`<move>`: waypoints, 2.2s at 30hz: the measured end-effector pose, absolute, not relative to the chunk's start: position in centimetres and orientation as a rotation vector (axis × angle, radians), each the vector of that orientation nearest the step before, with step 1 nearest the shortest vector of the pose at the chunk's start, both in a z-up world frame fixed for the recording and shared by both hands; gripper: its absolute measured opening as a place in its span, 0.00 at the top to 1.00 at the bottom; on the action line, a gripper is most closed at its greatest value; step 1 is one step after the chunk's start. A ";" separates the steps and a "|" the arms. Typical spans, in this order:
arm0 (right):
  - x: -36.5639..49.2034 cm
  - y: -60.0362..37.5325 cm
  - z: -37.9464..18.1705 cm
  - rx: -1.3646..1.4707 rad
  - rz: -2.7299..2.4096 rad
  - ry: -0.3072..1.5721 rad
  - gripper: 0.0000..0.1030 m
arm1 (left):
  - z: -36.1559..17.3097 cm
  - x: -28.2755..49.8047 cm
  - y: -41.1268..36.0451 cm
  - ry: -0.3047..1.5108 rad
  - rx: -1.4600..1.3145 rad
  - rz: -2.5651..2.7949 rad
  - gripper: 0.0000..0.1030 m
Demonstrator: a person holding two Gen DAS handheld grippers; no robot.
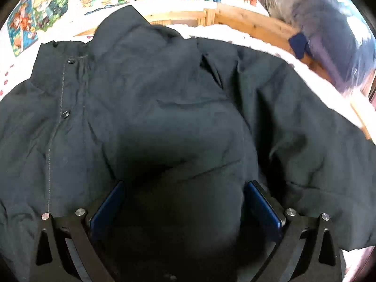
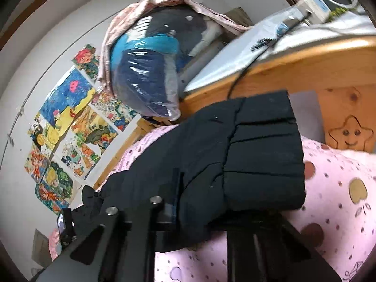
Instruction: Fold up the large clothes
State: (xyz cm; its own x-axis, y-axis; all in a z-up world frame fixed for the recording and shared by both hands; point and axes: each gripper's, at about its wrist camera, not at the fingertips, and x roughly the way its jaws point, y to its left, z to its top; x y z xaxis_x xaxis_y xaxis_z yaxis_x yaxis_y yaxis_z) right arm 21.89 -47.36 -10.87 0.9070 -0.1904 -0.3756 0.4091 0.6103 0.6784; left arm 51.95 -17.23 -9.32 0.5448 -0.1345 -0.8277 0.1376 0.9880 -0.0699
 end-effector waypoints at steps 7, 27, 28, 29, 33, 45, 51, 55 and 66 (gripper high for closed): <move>21.9 -44.6 -5.0 0.602 -0.274 0.192 0.89 | -6.1 49.2 -12.0 0.930 -0.162 -0.172 0.00; 25.6 -23.7 -0.1 0.099 0.163 0.433 0.87 | -1.5 36.6 3.2 0.821 -0.567 -0.401 0.00; 25.7 -23.1 -0.6 0.101 0.183 0.459 0.87 | -2.0 36.5 3.6 0.823 -0.594 -0.441 0.00; 25.9 -22.3 -1.2 0.098 0.213 0.505 0.86 | -2.3 36.5 3.9 0.826 -0.608 -0.467 0.00; 26.6 -20.0 -2.8 0.117 0.307 0.632 0.46 | -3.5 37.2 2.7 0.872 -0.581 -0.537 0.00; 20.6 -20.1 -3.9 0.056 0.351 0.676 0.19 | -5.7 39.0 -1.2 0.961 -0.549 -0.636 0.01; 22.4 -20.1 -4.0 0.040 0.360 0.674 0.19 | -6.4 39.3 -2.9 1.017 -0.533 -0.652 0.38; 23.5 -20.3 -3.8 0.044 0.363 0.664 0.19 | -6.0 39.2 -4.1 1.022 -0.422 -0.608 0.86; 22.5 -27.3 -0.7 0.128 0.290 0.547 0.19 | 3.8 37.6 -0.6 0.710 -0.298 -0.469 0.93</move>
